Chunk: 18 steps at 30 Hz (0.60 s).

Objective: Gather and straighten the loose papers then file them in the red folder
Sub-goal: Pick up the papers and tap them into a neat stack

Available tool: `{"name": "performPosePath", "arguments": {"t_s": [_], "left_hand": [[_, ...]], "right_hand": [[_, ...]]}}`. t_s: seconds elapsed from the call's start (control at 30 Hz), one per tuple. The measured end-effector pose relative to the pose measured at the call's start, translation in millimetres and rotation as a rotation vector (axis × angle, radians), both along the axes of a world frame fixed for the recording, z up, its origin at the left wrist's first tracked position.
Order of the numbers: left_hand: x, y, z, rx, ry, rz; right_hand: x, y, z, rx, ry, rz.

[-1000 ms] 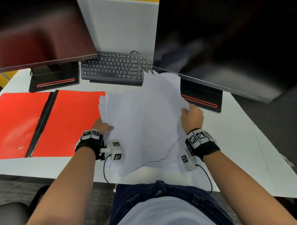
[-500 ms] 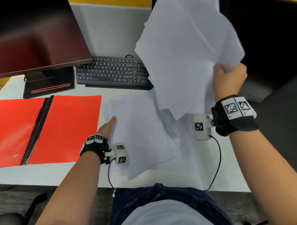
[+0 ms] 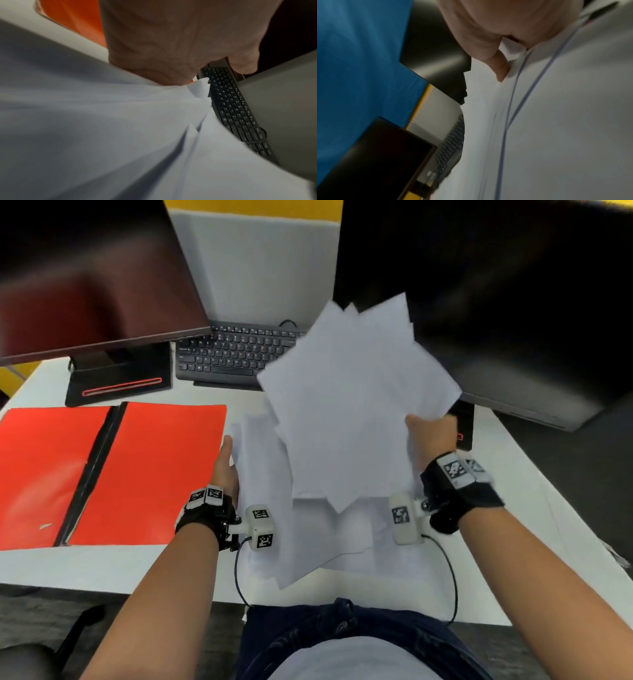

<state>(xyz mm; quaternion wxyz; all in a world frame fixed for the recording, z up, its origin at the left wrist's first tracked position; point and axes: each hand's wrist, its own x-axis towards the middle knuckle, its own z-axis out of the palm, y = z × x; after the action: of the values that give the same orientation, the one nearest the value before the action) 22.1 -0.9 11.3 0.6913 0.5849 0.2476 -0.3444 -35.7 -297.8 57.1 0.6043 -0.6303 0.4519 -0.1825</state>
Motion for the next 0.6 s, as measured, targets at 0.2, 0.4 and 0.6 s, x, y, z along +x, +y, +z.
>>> {"name": "performPosePath", "arguments": {"t_s": [0.2,0.4,0.6], "left_hand": [[-2,-2,-1,0.074,0.005,-0.079],[3,-7,-7,0.478,-0.086,-0.258],[14,-7,-16,0.553,-0.09,-0.309]], "right_hand": [[-38,32,-72,0.138,0.415,0.267],[-45,9,-72,-0.23,0.522,0.232],[-32,-15,-49,-0.638,0.379,0.381]]}}
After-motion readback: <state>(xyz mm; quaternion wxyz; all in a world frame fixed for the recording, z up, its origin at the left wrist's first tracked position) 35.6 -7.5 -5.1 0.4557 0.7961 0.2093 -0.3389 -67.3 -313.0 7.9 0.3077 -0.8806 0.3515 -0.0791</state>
